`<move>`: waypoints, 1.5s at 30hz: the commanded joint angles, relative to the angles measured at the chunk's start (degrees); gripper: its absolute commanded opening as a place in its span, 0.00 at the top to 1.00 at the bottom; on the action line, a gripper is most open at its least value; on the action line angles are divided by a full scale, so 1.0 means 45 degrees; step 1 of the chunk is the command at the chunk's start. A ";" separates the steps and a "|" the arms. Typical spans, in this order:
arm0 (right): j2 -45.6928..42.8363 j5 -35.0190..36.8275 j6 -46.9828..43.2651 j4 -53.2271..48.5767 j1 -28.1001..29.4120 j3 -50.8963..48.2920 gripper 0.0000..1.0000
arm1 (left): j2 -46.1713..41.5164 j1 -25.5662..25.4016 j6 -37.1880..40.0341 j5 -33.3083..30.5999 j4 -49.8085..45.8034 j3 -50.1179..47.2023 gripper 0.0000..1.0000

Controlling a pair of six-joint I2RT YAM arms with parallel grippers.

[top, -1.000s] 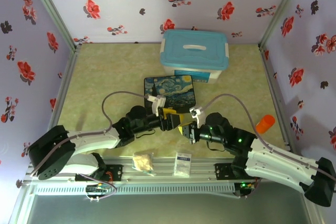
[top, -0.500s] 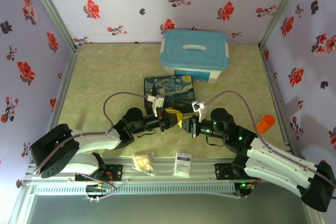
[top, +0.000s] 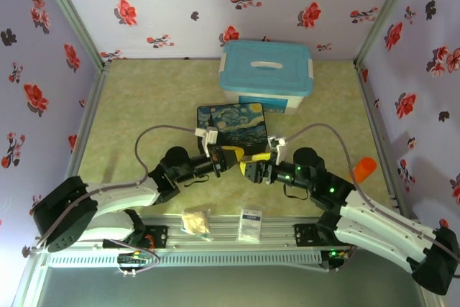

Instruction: Unlock the padlock with the key

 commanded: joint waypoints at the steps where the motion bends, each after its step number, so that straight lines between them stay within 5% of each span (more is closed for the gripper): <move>1: -0.0740 0.1413 0.0250 0.1580 0.0026 -0.0424 0.16 | -0.1107 0.0402 -0.0026 -0.1284 -0.0798 -0.0030 1.00; 9: 0.1716 0.1084 0.1750 0.7707 0.0029 -0.1072 0.01 | -0.2852 0.0734 -0.0402 -0.1923 -0.2828 0.0869 1.00; 21: 0.4532 0.0366 0.2935 1.2618 0.0517 -0.1163 0.36 | -0.2330 0.0765 -0.1941 -0.2601 -0.2950 0.1190 1.00; 45: 0.7563 0.0180 0.4155 1.6223 0.0585 -0.1037 0.65 | -0.1903 0.0734 -0.2969 -0.3031 -0.0821 0.0520 1.00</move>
